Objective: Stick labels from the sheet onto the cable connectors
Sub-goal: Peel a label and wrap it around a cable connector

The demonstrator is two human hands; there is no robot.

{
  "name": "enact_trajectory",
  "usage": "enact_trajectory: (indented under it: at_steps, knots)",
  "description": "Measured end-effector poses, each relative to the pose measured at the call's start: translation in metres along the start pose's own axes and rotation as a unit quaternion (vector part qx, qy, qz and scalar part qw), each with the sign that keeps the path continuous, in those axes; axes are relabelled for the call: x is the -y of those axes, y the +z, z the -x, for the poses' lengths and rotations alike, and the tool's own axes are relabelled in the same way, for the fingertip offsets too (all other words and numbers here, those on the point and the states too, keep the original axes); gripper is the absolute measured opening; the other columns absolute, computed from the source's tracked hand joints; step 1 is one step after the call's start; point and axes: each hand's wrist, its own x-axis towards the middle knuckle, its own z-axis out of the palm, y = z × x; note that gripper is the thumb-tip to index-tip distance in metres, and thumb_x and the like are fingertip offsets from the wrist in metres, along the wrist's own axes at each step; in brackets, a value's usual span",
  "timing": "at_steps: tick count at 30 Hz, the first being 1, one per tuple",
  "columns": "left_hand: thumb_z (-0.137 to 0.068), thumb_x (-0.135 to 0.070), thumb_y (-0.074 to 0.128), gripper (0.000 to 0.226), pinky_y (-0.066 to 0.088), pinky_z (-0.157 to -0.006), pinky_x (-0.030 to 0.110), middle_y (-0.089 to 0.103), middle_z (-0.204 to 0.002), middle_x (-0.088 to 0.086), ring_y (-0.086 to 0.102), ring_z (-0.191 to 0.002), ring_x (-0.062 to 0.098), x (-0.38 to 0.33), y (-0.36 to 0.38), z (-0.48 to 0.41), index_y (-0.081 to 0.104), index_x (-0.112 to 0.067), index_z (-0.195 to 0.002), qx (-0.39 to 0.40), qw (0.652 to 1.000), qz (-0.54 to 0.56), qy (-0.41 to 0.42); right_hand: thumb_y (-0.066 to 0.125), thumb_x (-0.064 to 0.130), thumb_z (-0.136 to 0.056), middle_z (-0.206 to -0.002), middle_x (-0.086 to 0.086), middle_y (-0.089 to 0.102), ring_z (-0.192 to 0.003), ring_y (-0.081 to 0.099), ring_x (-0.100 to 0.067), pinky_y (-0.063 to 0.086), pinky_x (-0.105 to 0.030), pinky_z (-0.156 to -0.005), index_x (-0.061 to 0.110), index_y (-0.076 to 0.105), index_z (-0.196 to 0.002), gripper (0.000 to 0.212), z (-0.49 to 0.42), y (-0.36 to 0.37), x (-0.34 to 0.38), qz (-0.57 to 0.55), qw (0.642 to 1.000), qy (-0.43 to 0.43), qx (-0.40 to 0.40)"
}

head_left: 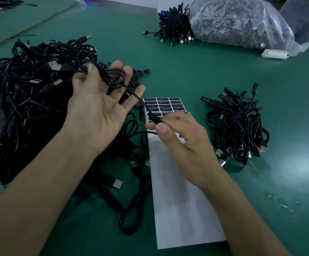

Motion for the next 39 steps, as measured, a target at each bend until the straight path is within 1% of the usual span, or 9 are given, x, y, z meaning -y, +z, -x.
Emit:
enact_trajectory:
  at_steps: [3,5,9,14,18,22,27,32,39]
  knots:
    - [-0.109,-0.032,0.039,0.012,0.059,-0.089,0.044,0.074,-0.104,-0.008,0.073,-0.098,0.015,0.0,-0.004,-0.002,0.045,-0.022,-0.111,-0.047,0.993,-0.089,0.057,0.049,0.034,-0.103,-0.083,0.012,0.061,-0.088,0.061,-0.007,0.048,-0.024,-0.078,0.031,0.069,-0.088,0.025,-0.001,-0.005,-0.001,-0.034,0.999,-0.001,-0.038]
    - [-0.108,-0.021,0.045,0.01,0.059,-0.089,0.039,0.071,-0.104,-0.003,0.072,-0.099,0.017,0.004,-0.007,-0.003,0.048,-0.022,-0.099,-0.07,0.979,-0.165,0.093,0.054,0.033,-0.1,-0.072,0.004,0.06,-0.07,0.055,-0.011,0.046,-0.027,-0.065,0.014,0.069,-0.082,0.029,-0.002,-0.008,-0.004,-0.032,0.996,0.013,-0.083]
    - [-0.102,-0.017,0.058,0.013,0.058,-0.072,0.026,0.071,-0.084,0.001,0.069,-0.074,0.011,0.009,-0.003,0.002,0.064,-0.01,-0.093,-0.061,0.939,-0.329,0.077,0.067,0.023,-0.095,-0.066,0.015,0.064,-0.06,0.052,-0.001,0.045,-0.016,-0.06,0.027,0.073,-0.085,0.013,-0.005,-0.019,-0.01,-0.084,0.974,0.073,-0.199]
    - [-0.097,-0.037,0.062,0.036,0.046,-0.048,0.017,0.065,-0.055,-0.004,0.056,-0.045,0.005,0.02,-0.003,0.014,0.068,-0.017,-0.069,0.031,0.812,-0.559,0.165,0.049,0.032,-0.104,-0.071,0.004,0.061,-0.063,0.05,-0.01,0.041,-0.031,-0.06,0.023,0.064,-0.082,0.028,-0.005,-0.027,-0.022,-0.021,0.98,0.111,-0.161]
    - [-0.094,-0.034,0.06,0.02,0.042,-0.078,0.017,0.063,-0.089,-0.016,0.054,-0.082,0.005,0.022,0.001,0.019,0.073,-0.021,-0.101,0.135,0.678,-0.65,0.316,0.05,0.034,-0.098,-0.077,0.0,0.063,-0.068,0.055,-0.009,0.046,-0.024,-0.062,0.019,0.064,-0.082,0.026,-0.004,-0.022,-0.017,0.0,0.997,0.076,-0.006]
    - [-0.102,-0.043,0.043,0.036,0.046,-0.087,0.039,0.07,-0.094,-0.009,0.063,-0.087,0.016,0.027,0.0,0.018,0.069,-0.022,-0.114,0.242,0.6,-0.729,0.224,0.057,0.033,-0.098,-0.076,-0.003,0.067,-0.071,0.057,-0.021,0.046,-0.035,-0.067,0.024,0.073,-0.084,0.023,-0.005,-0.022,-0.015,-0.014,0.997,0.072,0.001]
    - [-0.105,-0.035,0.036,0.04,0.044,-0.068,0.045,0.057,-0.071,-0.004,0.054,-0.069,0.021,0.03,-0.005,0.014,0.063,-0.012,-0.086,0.217,0.61,-0.74,0.182,0.052,0.04,-0.101,-0.08,0.007,0.062,-0.074,0.053,-0.004,0.038,-0.016,-0.066,0.03,0.067,-0.09,0.021,-0.003,-0.028,-0.019,0.11,0.979,0.14,-0.098]
    - [-0.101,-0.042,0.029,0.043,0.04,-0.071,0.037,0.048,-0.083,-0.003,0.049,-0.078,0.019,0.032,-0.004,0.011,0.059,-0.012,-0.091,0.17,0.618,-0.751,0.158,0.066,0.042,-0.091,-0.114,-0.006,0.062,-0.108,0.056,-0.023,0.044,-0.033,-0.089,0.019,0.06,-0.126,0.043,-0.001,-0.028,-0.023,0.252,0.935,0.249,-0.011]
    - [-0.103,-0.041,0.024,0.032,0.032,-0.068,0.037,0.049,-0.074,-0.01,0.048,-0.071,0.019,0.033,-0.006,0.014,0.047,-0.021,-0.095,0.276,0.533,-0.777,0.19,0.075,0.042,-0.086,-0.105,-0.004,0.055,-0.095,0.045,-0.019,0.033,-0.031,-0.078,0.011,0.06,-0.118,0.048,0.0,-0.029,-0.018,0.234,0.931,0.275,-0.046]
